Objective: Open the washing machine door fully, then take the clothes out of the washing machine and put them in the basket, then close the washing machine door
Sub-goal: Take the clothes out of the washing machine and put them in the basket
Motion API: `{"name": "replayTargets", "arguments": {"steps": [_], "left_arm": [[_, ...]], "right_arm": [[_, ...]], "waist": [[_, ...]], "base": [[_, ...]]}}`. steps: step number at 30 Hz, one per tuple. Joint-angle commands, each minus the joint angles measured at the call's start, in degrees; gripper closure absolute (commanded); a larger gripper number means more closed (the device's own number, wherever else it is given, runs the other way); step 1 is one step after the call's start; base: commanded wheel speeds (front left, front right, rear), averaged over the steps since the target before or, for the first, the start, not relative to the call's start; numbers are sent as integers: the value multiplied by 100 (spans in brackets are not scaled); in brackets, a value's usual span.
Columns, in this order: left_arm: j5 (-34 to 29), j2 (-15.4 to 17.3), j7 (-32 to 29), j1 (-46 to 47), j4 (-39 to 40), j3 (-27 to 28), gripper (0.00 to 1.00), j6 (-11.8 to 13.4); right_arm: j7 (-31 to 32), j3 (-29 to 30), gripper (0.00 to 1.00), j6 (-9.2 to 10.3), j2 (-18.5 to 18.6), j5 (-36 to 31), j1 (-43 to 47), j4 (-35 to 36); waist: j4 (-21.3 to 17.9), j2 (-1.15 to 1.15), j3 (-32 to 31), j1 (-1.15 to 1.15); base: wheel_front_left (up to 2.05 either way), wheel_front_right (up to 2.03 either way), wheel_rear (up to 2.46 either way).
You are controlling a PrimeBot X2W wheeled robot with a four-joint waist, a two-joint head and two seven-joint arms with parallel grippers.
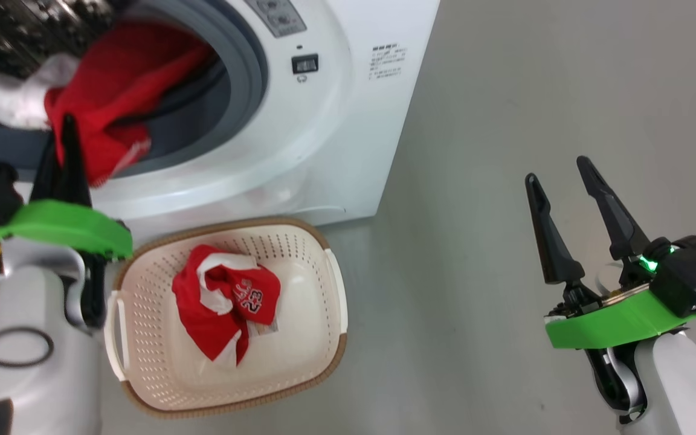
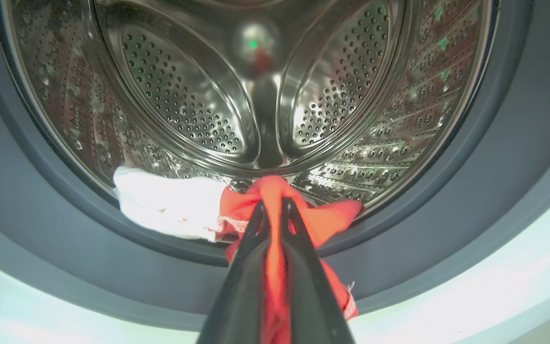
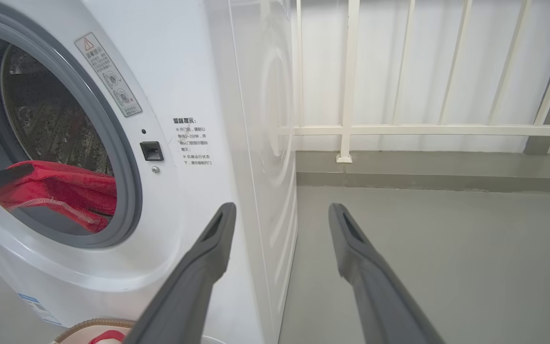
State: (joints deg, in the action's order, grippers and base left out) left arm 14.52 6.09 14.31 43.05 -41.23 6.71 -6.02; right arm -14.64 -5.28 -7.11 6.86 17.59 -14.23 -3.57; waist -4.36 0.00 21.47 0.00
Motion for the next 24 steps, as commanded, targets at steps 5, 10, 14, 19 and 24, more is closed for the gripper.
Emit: {"name": "replayTargets", "arguments": {"steps": [5, 10, 14, 19, 24], "left_arm": [[-149, 101, 68, -680, 806, 144, 100, 22], [-169, 68, 68, -1117, 1381, 163, 100, 0], [-116, 22, 68, -1477, 1875, 147, 100, -39], [-49, -95, 68, -1976, 2514, 198, 100, 3], [-37, -190, 69, -2449, 3258, 116, 100, 99]], "right_arm": [[-36, -122, 0, -37, 10, -4, 227, 91], [-36, -99, 0, -37, -21, -1, 316, 87], [-36, -87, 0, -37, -46, -3, 366, 72], [-36, -38, 0, -37, -100, 43, 460, 45], [-36, -9, 0, -37, -130, 45, 544, 29]], "waist": [[74, 0, -550, 0], [85, 0, -777, 0], [66, 0, -924, 0], [39, 0, -1094, 0], [34, 0, -1254, 0]], "base": [[0, 0, 0], [0, 0, 0], [0, 0, 0], [0, 0, 0], [0, 0, 0]]}}
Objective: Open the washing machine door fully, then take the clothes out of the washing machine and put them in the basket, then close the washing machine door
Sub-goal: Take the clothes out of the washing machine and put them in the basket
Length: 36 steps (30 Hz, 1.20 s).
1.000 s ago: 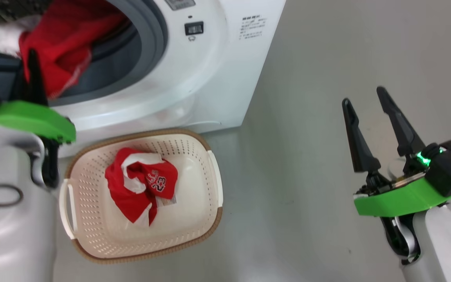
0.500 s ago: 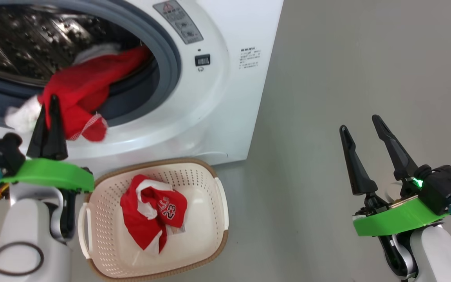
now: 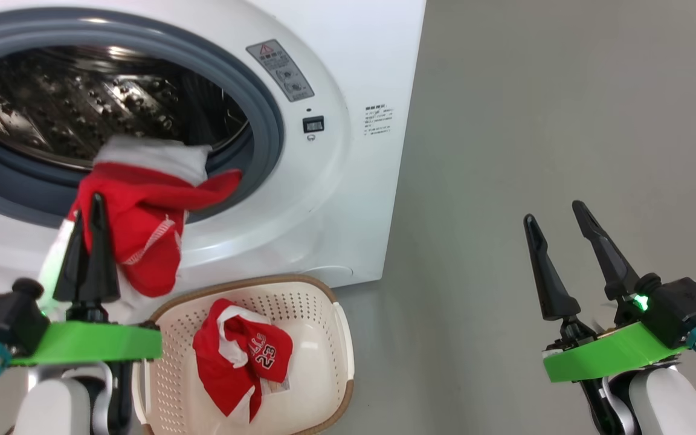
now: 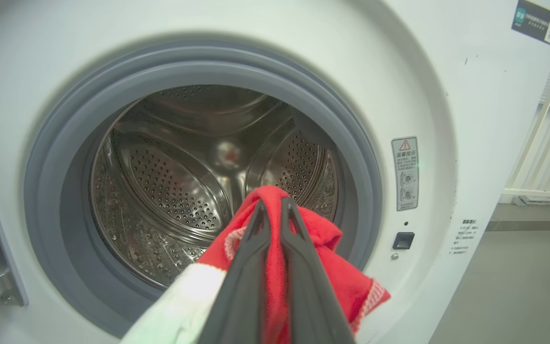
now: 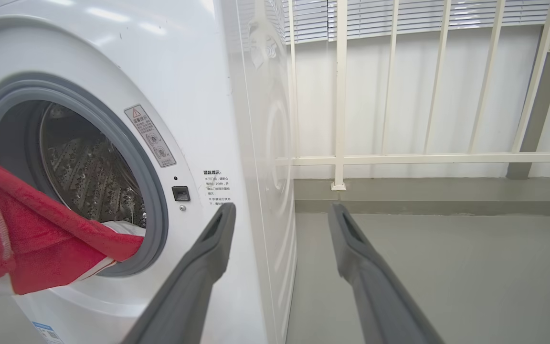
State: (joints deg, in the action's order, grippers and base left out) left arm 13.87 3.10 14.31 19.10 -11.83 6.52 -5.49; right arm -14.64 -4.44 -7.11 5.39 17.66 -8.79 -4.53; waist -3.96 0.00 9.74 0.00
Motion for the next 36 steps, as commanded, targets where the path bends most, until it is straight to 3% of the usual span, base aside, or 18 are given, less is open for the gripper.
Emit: {"name": "replayTargets", "arguments": {"steps": [1, 11, 17, 26, 36], "left_arm": [[28, 97, 69, -149, 466, 110, 100, 70], [-57, 30, -27, -825, 1866, -226, 100, 319], [-49, 23, -209, -1018, 2144, -351, 100, 391], [303, 3, -303, -971, 1504, -505, 100, 382], [486, -3, -486, -362, -123, -722, 100, 361]], "right_arm": [[-36, -93, 0, -37, 11, 36, 20, 121], [-36, -71, 0, -37, -75, 52, 113, 111], [-36, -69, 0, -37, -94, 41, 107, 118], [-36, -97, 0, -37, -94, 56, 25, 130], [-36, -128, 0, -37, -41, 58, -227, 188]], "waist": [[-8, 0, -107, 0], [36, 0, -223, 0], [78, 0, -204, 0], [111, 0, 83, 0], [82, 0, 738, 0]], "base": [[0, 0, 0], [0, 0, 0], [0, 0, 0], [0, 0, 0], [0, 0, 0]]}}
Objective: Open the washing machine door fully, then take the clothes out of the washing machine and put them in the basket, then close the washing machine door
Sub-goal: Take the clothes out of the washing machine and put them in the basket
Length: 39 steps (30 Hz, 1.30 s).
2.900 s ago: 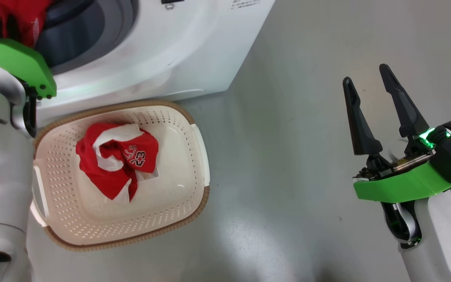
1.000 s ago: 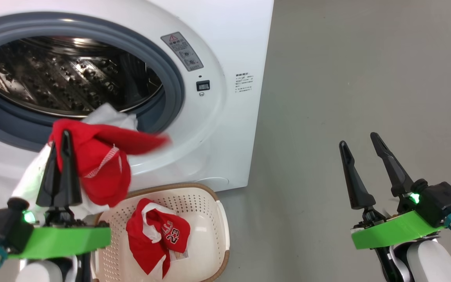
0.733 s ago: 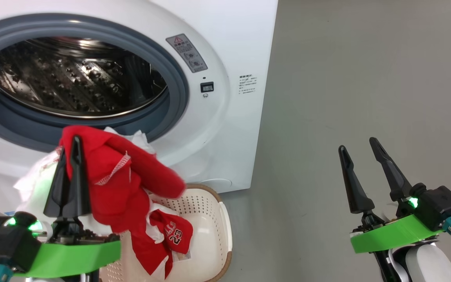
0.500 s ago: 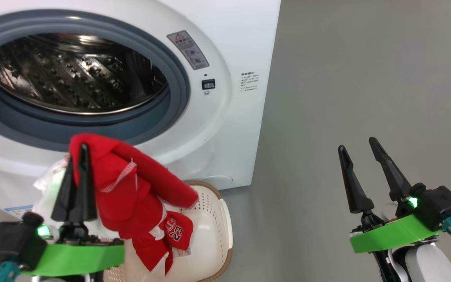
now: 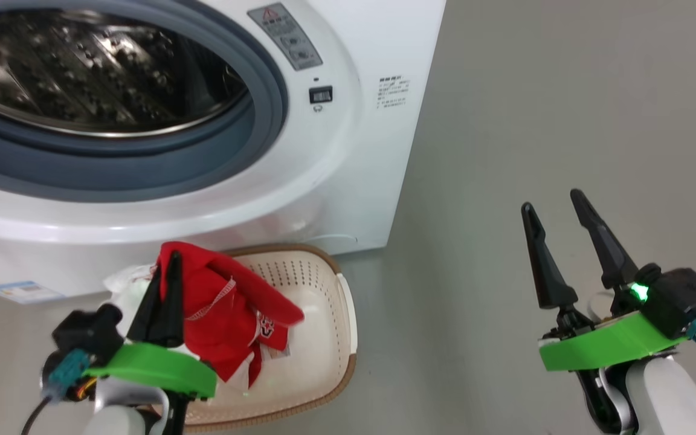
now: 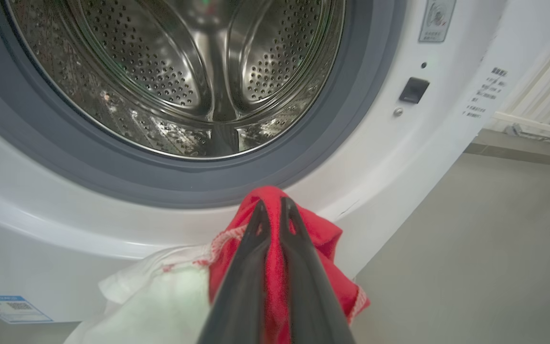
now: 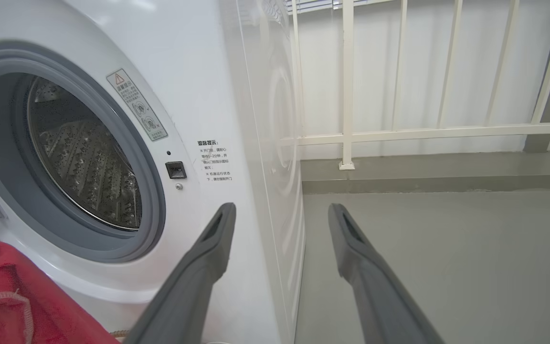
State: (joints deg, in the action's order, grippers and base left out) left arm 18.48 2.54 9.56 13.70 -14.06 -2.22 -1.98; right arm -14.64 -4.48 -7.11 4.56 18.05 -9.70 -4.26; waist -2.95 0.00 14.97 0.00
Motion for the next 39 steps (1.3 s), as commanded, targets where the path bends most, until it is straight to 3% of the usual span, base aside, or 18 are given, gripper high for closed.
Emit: {"name": "replayTargets", "arguments": {"steps": [1, 12, 19, 31, 32, 35, 37, 38, 39], "left_arm": [[37, 53, -43, 264, -101, 137, 100, 4], [306, 119, 113, 1501, -2933, 132, 100, -254], [416, 110, 40, 2152, -4271, 101, 100, -309], [600, 131, -213, 2950, -5679, 4, 99, -438], [604, 137, -223, 2981, -5722, -4, 89, -441], [602, 149, -262, 3048, -5815, -46, 85, -449], [592, 151, -317, 3091, -5876, -95, 73, -452], [597, 154, -305, 3097, -5889, -100, 60, -449], [593, 155, -262, 3104, -5898, -112, 24, -445]], "right_arm": [[-36, -133, 0, -37, 44, 19, -173, 171], [-36, -258, 0, -37, 76, 32, -535, 233], [-36, -265, 0, -37, 90, 29, -627, 256], [-36, -333, 0, -37, 48, 41, -899, 342], [-36, -343, 0, -37, 42, 41, -919, 338], [-36, -349, 0, -37, 28, 38, -939, 322], [-36, -350, 0, -37, 22, 31, -957, 307], [-36, -354, 0, -37, 19, 28, -964, 296], [-36, -363, 0, -37, 16, 25, -973, 284]], "waist": [[-35, 0, 280, 0], [-303, 0, 936, 0], [-408, 0, 1200, 0], [-581, 0, 1771, 0], [-593, 0, 1809, 0], [-591, 0, 1877, 0], [-579, 0, 1902, 0], [-577, 0, 1896, 0], [-576, 0, 1883, 0]], "base": [[0, 0, 0], [0, 0, 0], [0, 0, 0], [0, 0, 0], [0, 0, 0], [0, 0, 0], [0, 0, 0], [0, 0, 0], [0, 0, 0]]}}
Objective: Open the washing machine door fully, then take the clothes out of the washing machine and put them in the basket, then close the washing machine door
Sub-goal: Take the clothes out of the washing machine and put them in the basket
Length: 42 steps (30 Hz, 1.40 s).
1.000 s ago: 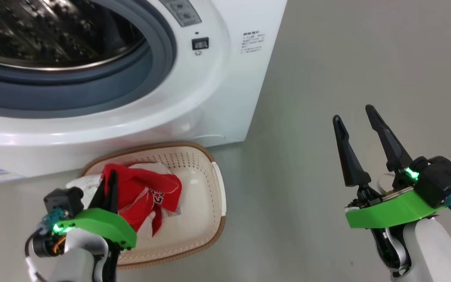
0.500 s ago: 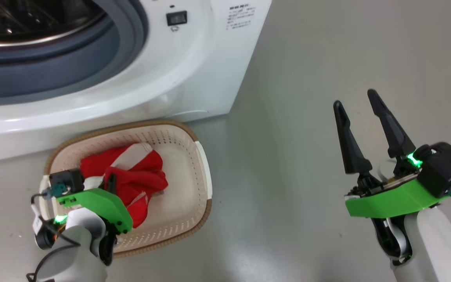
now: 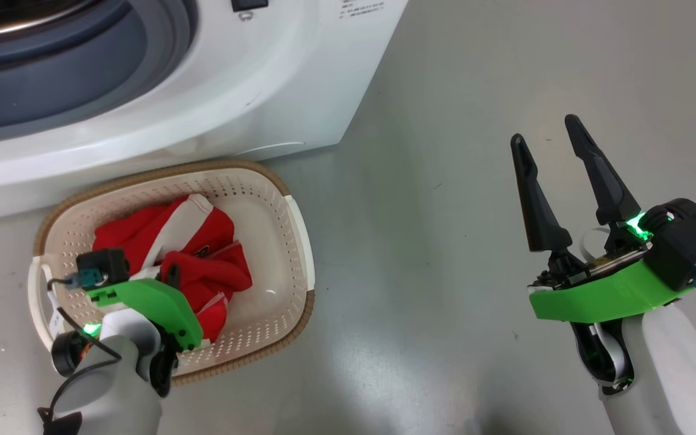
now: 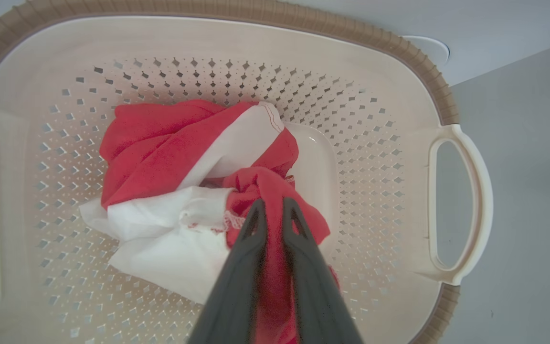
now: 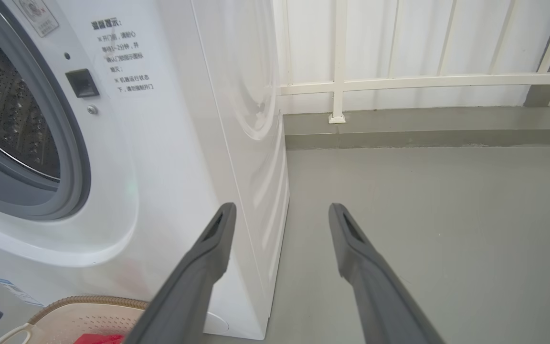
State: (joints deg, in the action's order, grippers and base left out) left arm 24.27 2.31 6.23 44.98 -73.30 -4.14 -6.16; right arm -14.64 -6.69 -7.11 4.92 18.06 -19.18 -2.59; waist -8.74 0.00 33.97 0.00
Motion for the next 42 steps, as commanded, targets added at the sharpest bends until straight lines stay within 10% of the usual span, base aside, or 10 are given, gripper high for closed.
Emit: {"name": "replayTargets", "arguments": {"steps": [1, 20, 42], "left_arm": [[13, 177, 124, -16, 19, 71, 0, -24], [94, 167, 870, -475, 509, -76, 0, -122], [-376, 101, 876, -2961, 4567, 589, 0, -132]], "right_arm": [[-36, -145, 0, -37, -22, 23, -36, 107], [-36, -81, 0, -37, 27, -4, 280, -59], [-36, 63, 0, -37, 68, -146, 1094, -393]], "waist": [[8, 0, -40, 0], [357, 0, -1150, 0], [684, 0, -2814, 0]], "base": [[0, 0, 0], [0, 0, 0], [0, 0, 0]]}}
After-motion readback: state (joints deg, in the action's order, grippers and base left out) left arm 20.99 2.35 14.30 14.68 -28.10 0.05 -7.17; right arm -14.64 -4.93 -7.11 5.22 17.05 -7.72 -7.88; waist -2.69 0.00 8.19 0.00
